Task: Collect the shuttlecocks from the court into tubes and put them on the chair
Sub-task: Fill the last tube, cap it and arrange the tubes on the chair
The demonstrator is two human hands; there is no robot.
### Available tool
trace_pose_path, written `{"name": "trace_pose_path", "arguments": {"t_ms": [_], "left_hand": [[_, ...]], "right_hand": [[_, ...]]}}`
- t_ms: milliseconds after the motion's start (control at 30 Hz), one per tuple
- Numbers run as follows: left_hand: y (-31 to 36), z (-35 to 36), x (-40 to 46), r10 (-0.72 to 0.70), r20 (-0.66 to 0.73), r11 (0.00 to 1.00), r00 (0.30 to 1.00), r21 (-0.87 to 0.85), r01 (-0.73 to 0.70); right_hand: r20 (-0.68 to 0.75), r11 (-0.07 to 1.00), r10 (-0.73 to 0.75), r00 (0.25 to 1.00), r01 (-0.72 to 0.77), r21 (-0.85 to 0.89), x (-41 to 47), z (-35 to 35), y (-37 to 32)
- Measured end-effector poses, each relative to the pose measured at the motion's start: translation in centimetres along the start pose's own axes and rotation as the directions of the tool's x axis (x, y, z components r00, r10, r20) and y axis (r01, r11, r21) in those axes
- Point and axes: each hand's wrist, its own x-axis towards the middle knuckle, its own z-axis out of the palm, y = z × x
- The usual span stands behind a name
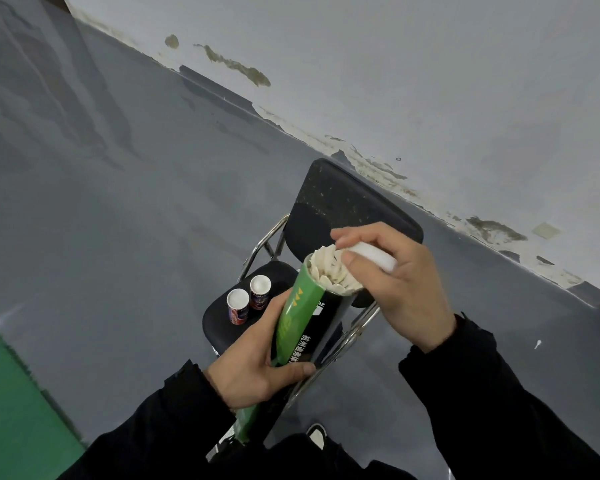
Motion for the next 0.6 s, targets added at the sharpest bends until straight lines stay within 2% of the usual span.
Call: {"name": "trace_pose_path", "arguments": {"t_ms": [133, 267, 367, 500, 533, 600], "left_hand": [[-0.4, -0.4, 0.0, 0.004, 0.006, 0.999, 1.000, 0.035, -0.005], [-0.8, -0.4, -0.2, -0.022, 0.083, 0.999, 0.996, 0.041, 0.018], [-1.8, -0.4, -0.5, -0.069, 0.120, 0.997, 0.990, 0.033, 0.065], [-2.9, -1.0, -1.1, -0.163, 0.057, 0.985, 0.985, 0.064, 0.159], [-2.8, -1.2, -1.1, -0.172, 0.031, 0.982, 0.985, 0.088, 0.169], [-2.7, -1.6, -1.0, -0.188, -0.016, 0.973, 0.982, 0.131, 0.188]], "right_hand": [[0.232, 0.993, 0.111, 0.966, -0.100, -0.058, 0.9, -1.6, 0.6], [0.419, 0.936, 0.124, 0.899, 0.034, -0.350, 1.6, -2.4, 1.4], [0.517, 0.864, 0.246, 0.820, 0.056, -0.500, 2.0, -2.6, 1.3], [0.619, 0.841, 0.282, 0.733, 0.122, -0.527, 1.7, -3.0, 2.3], [0.625, 0.848, 0.286, 0.726, 0.113, -0.518, 1.5, -2.9, 3.0], [0.602, 0.893, 0.310, 0.736, -0.009, -0.449, 1.5, -2.7, 4.8]]}}
